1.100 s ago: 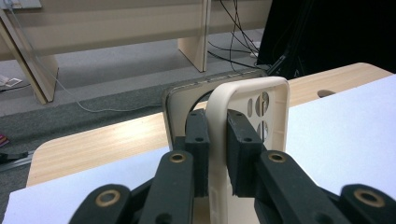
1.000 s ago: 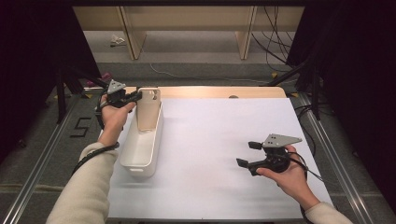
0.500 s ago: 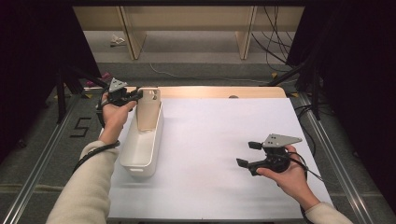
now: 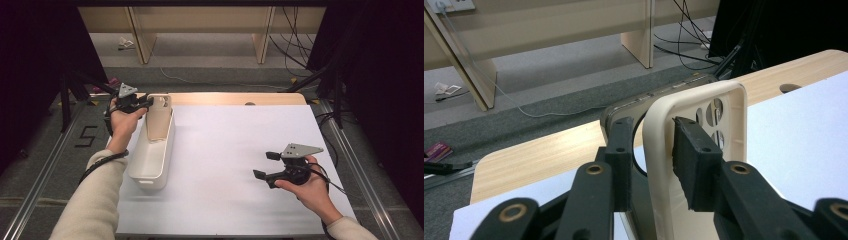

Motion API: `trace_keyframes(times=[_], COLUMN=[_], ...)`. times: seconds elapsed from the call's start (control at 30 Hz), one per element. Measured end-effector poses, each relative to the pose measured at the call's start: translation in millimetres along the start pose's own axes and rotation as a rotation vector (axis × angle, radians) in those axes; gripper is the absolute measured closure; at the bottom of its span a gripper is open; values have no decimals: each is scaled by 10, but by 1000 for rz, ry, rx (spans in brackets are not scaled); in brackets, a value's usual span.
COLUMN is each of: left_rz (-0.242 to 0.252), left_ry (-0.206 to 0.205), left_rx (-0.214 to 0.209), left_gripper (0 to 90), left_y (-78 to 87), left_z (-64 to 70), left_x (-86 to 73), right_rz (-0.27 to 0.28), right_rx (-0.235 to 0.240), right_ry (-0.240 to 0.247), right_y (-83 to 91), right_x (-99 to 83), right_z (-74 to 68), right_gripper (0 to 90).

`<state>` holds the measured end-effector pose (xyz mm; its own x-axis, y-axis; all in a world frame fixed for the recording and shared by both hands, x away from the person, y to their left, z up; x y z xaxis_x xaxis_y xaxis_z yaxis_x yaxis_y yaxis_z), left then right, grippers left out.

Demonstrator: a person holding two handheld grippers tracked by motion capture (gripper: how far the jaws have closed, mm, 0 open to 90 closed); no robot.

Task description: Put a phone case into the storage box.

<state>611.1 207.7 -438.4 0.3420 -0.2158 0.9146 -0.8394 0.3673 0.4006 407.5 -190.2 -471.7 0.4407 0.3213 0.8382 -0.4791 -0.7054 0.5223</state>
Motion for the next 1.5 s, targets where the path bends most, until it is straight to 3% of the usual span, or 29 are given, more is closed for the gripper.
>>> trace_keyframes(times=[0.77,1.23,1.5], left_rz=[-45,-52,-58], left_ry=[-47,-24,-13], left_rx=[71,80,73], left_gripper=[571,499,408], left_y=[11,67,151], left_z=[-75,-84,-39], left_x=[-4,-14,18], right_rz=[0,2,1], right_rx=[2,1,-2], right_ry=[0,0,0], right_y=[0,-3,0], right_x=[-1,0,2], right_z=[1,0,3], right_gripper=[175,175,174])
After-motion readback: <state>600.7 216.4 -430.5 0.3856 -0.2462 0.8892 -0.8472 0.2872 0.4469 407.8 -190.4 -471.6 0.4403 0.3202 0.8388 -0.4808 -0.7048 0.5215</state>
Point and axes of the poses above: each handheld gripper's, and its own axes: y roughly backward along the jaws, x roughly out of its top, z roughly to its right, the point moved 9 cm from there along -y, roughly forward along the jaws, and after that the axes turned 4 degrees about -y, right-handed, at the moved point
